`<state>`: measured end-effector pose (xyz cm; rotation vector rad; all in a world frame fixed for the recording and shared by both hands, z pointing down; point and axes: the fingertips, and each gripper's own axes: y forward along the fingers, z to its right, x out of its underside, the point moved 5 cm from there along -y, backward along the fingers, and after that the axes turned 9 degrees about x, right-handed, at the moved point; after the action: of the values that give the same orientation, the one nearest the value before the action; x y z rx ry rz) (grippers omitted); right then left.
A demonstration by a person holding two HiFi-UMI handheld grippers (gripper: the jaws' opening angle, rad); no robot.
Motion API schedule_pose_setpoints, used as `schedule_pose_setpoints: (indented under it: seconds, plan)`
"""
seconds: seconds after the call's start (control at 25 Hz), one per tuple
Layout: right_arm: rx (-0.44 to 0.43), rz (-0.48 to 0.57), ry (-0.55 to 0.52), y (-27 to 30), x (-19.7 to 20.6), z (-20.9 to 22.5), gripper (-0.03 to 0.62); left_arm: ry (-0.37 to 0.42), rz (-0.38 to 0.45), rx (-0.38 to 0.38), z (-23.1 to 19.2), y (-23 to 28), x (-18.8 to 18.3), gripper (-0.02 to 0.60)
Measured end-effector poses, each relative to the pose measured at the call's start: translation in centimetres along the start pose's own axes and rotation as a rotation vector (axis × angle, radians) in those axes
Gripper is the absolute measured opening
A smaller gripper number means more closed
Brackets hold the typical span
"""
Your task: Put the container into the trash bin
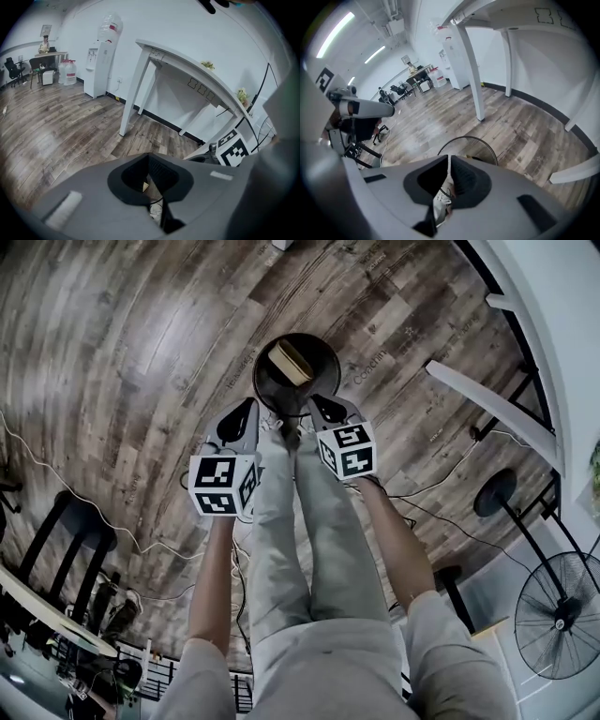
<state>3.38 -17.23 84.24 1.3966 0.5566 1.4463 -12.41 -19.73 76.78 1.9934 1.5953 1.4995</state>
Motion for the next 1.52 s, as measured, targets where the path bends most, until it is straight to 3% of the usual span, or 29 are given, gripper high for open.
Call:
schedule_pose_setpoints:
  seconds: [0.72,1.52]
  plan:
    - [0.041,0.267,-0.017,-14.8,-6.0,-1.1,0.014,0.045,0.042,0.019,6.7,-4.4,-4.3,0.011]
    - [0.085,0.509,-0.077,-27.3,-16.6,-0.5,0.014,0.144,0.197,-0.042,12.3,-12.4,-14.7,0.011]
